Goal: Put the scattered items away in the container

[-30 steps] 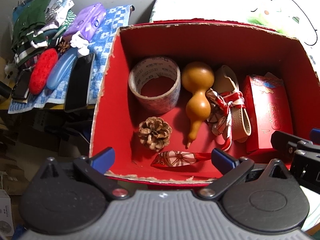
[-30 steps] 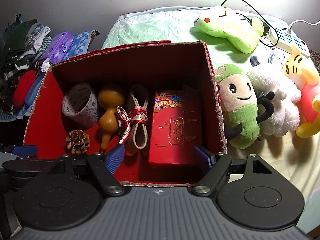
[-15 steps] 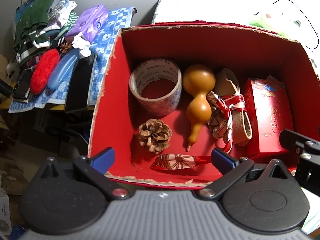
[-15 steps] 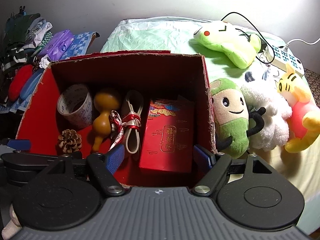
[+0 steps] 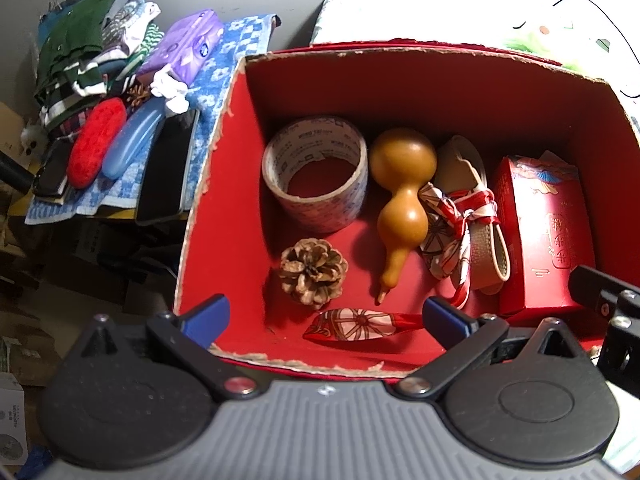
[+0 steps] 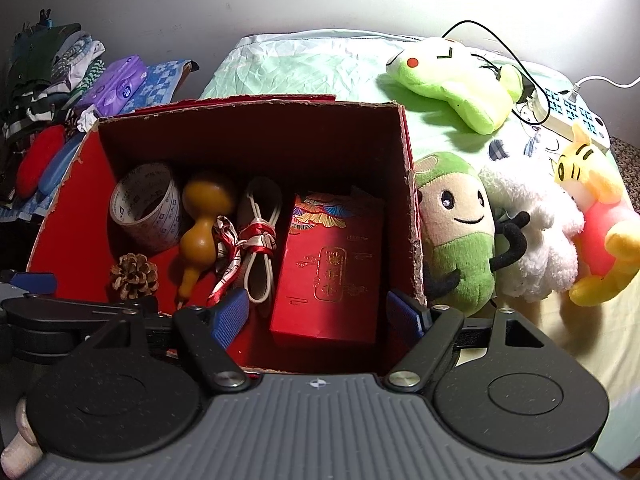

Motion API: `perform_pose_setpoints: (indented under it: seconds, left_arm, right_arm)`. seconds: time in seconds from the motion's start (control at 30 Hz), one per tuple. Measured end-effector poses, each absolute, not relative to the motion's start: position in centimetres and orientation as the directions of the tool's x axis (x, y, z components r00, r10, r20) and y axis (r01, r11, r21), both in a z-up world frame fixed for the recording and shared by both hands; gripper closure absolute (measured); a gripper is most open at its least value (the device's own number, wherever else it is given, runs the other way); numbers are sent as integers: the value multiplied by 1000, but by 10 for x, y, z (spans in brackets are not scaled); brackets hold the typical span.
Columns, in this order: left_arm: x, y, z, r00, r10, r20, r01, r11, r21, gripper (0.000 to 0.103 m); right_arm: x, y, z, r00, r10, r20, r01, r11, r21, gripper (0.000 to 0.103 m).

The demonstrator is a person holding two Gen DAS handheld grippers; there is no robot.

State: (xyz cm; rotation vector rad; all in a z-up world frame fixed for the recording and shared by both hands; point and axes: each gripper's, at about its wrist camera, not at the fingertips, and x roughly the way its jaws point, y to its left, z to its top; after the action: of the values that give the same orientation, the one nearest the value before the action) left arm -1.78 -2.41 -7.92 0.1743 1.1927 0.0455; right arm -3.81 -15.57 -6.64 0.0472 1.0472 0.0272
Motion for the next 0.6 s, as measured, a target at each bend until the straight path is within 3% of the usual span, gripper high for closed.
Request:
perform_pose_setpoints:
  seconds: [0.6]
  left_arm:
    - [-21, -31, -80, 379, 125, -917, 60, 985, 159, 1]
  right_arm:
    - [-45, -156, -68, 523, 50, -851, -43, 999, 32, 23]
